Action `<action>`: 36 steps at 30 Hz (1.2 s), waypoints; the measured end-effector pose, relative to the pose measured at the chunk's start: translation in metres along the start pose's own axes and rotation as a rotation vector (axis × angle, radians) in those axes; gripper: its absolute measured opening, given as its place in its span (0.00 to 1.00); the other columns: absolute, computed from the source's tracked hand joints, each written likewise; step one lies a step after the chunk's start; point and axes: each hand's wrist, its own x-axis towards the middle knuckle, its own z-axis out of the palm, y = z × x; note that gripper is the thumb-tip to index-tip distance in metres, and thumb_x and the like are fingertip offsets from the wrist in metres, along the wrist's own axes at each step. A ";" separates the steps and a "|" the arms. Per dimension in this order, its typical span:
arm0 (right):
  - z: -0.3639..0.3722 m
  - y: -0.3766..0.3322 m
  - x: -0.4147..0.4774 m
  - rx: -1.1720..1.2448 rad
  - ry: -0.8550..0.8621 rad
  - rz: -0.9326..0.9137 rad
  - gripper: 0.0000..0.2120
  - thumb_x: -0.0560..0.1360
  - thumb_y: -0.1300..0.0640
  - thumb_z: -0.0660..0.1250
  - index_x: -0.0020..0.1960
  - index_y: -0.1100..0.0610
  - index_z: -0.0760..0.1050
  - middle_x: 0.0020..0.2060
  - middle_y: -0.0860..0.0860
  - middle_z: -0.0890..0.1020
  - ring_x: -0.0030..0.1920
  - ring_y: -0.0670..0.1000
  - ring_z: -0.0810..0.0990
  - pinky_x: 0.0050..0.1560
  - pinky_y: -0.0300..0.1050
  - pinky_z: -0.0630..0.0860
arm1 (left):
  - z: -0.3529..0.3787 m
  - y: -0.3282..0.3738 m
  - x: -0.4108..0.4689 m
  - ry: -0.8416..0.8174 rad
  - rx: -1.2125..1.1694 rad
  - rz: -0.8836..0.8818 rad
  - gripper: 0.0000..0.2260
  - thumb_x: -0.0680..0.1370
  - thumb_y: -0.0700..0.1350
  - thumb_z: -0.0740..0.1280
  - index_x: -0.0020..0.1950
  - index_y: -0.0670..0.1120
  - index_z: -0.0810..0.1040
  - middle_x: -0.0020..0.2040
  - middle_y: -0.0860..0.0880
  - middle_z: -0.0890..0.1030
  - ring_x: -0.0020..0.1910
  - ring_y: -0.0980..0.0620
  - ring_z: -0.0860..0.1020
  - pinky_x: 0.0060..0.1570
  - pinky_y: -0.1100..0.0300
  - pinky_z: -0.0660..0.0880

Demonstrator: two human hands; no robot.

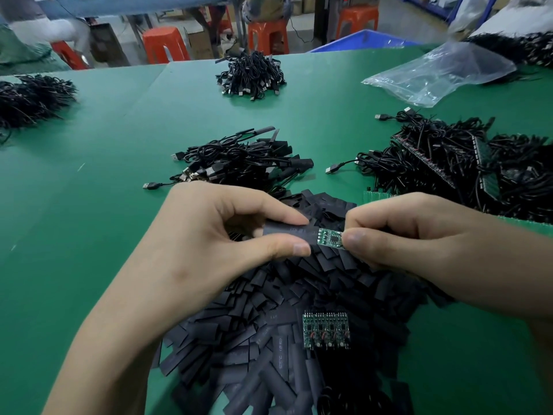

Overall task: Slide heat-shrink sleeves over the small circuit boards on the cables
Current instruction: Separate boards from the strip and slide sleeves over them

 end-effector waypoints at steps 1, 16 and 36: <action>0.001 0.000 0.000 -0.007 0.001 -0.005 0.19 0.77 0.39 0.60 0.35 0.52 0.69 0.28 0.45 0.66 0.29 0.45 0.64 0.29 0.42 0.63 | 0.000 0.001 0.000 -0.007 0.004 -0.001 0.12 0.65 0.62 0.77 0.47 0.64 0.86 0.38 0.51 0.86 0.37 0.48 0.83 0.41 0.52 0.78; -0.004 0.002 -0.001 0.183 -0.111 0.050 0.20 0.78 0.43 0.61 0.34 0.57 0.68 0.24 0.43 0.66 0.23 0.42 0.62 0.24 0.30 0.61 | 0.002 0.002 -0.001 -0.089 0.061 0.094 0.10 0.66 0.57 0.78 0.46 0.60 0.87 0.40 0.62 0.86 0.41 0.61 0.84 0.46 0.72 0.76; 0.005 0.007 0.006 0.298 0.043 0.004 0.12 0.77 0.46 0.62 0.43 0.49 0.81 0.33 0.48 0.82 0.34 0.48 0.77 0.34 0.39 0.74 | 0.014 0.002 0.003 0.139 0.068 0.161 0.09 0.70 0.54 0.77 0.48 0.56 0.86 0.44 0.61 0.86 0.47 0.57 0.85 0.48 0.59 0.80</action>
